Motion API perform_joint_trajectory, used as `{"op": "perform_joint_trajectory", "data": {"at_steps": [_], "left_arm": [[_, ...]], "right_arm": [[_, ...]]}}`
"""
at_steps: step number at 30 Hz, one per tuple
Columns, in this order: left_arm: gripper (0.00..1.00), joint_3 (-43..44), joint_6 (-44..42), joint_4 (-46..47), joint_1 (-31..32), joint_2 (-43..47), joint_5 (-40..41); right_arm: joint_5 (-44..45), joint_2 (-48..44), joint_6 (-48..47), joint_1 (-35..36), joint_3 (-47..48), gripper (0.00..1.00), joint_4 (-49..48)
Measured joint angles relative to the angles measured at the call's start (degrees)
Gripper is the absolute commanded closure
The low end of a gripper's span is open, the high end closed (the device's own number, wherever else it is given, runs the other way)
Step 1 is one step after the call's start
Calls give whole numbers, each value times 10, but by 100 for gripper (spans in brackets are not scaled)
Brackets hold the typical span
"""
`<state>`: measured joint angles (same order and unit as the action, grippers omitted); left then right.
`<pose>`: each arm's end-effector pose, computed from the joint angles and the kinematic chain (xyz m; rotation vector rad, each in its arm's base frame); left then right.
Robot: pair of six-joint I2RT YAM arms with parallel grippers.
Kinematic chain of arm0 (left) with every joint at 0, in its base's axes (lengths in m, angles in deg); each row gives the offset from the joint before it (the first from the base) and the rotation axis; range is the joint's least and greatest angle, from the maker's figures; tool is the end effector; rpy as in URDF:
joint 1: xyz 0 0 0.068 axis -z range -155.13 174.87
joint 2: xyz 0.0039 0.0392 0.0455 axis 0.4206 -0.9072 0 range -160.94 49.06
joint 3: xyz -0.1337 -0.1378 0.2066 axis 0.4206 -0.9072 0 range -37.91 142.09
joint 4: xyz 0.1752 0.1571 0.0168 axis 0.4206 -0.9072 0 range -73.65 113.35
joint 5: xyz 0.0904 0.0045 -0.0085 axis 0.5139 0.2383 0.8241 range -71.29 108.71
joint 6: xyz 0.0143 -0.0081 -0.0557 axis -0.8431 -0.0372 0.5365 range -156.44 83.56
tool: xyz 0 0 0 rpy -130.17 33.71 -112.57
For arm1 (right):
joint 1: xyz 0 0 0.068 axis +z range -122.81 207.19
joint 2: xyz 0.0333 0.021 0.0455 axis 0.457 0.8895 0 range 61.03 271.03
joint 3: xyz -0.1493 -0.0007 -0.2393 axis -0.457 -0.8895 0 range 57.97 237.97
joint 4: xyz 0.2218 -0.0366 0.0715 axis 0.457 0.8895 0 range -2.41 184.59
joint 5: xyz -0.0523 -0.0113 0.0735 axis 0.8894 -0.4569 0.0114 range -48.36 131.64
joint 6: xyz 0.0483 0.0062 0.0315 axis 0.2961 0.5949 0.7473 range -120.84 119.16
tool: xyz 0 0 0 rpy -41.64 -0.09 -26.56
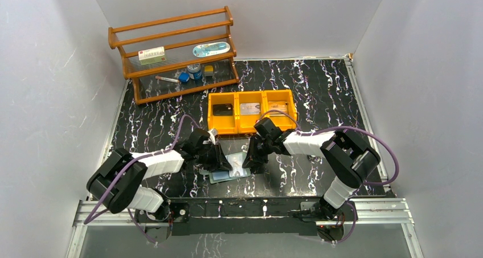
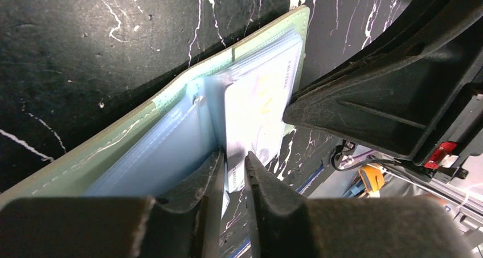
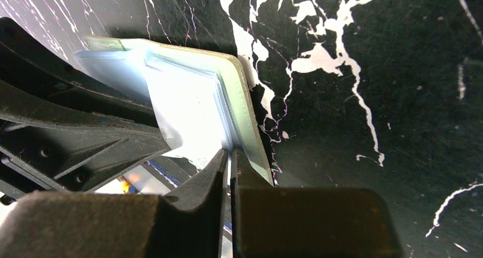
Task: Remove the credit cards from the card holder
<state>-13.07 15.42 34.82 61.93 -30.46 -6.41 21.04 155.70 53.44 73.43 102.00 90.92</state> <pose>0.1700 -0.1505 0.1632 -0.0862 2.6035 -1.1978 0.1922 0.2216 0.1647 0.0318 2.8305 1.0349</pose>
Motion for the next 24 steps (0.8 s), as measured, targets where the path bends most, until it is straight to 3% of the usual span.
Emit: {"op": "perform_joint_trajectory", "data": {"at_steps": [4,13,19,24], "left_arm": [[77,-5,14,22,-3,-6,-12],[100,-1,12,21,-11,-22,-24],[100,9,2,-15,-4,-5,3],[100,9,-11,-50,6,42,50]], "right_arm": [[-5,2,-4,-2,0,89,0],[-11,2,-16,-4,0,88,1],[-10,2,-15,-5,0,72,1],[-2,0,-8,0,1,69,1]]}}
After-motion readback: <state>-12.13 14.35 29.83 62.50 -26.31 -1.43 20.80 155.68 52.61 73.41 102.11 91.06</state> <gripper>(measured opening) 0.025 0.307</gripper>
